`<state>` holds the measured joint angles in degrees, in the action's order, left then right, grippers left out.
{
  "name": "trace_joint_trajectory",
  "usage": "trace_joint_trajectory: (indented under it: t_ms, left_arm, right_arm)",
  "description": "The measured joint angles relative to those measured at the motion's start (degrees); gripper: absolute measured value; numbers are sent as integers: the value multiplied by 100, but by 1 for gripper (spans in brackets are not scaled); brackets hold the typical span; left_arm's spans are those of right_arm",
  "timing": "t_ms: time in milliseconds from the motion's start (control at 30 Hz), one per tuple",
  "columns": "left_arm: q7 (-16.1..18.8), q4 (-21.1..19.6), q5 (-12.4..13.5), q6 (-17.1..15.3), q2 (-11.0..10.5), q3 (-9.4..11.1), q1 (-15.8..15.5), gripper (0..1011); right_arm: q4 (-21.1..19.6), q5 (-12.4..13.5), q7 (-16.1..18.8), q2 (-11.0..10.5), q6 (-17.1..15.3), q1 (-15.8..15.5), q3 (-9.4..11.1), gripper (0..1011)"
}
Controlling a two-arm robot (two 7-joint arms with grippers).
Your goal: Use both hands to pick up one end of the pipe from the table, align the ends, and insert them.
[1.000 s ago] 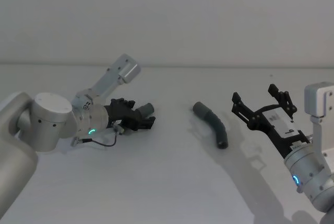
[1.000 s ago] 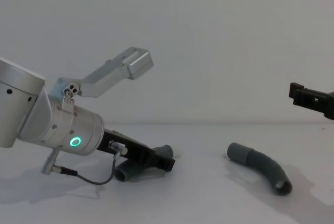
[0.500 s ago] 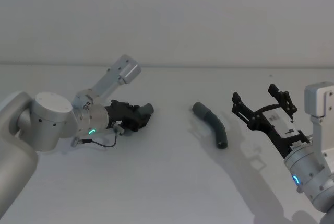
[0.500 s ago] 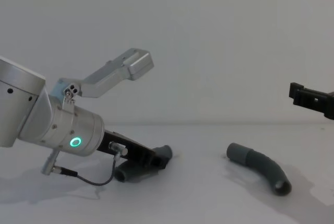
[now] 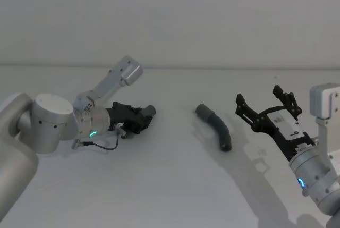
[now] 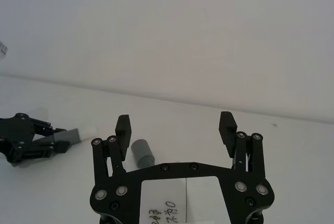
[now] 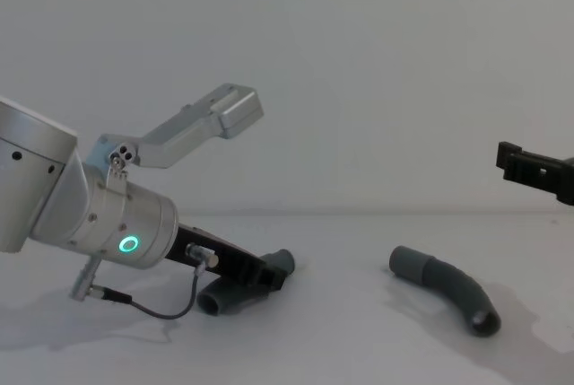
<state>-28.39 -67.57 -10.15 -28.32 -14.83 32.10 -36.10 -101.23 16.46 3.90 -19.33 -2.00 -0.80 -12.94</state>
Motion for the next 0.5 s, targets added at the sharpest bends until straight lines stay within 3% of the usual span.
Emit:
trace_joint_trajectory:
  t_ms: [233,500]
  left_arm:
    - [-4,2,2,-3,0,0,0,360]
    - [-5,3,3,-7,0,0,1,363]
  right_arm:
    - [-42,2,169,-93,-172,132,-26,1001]
    - [-156,38,624,-361,-922,535,-169,1001]
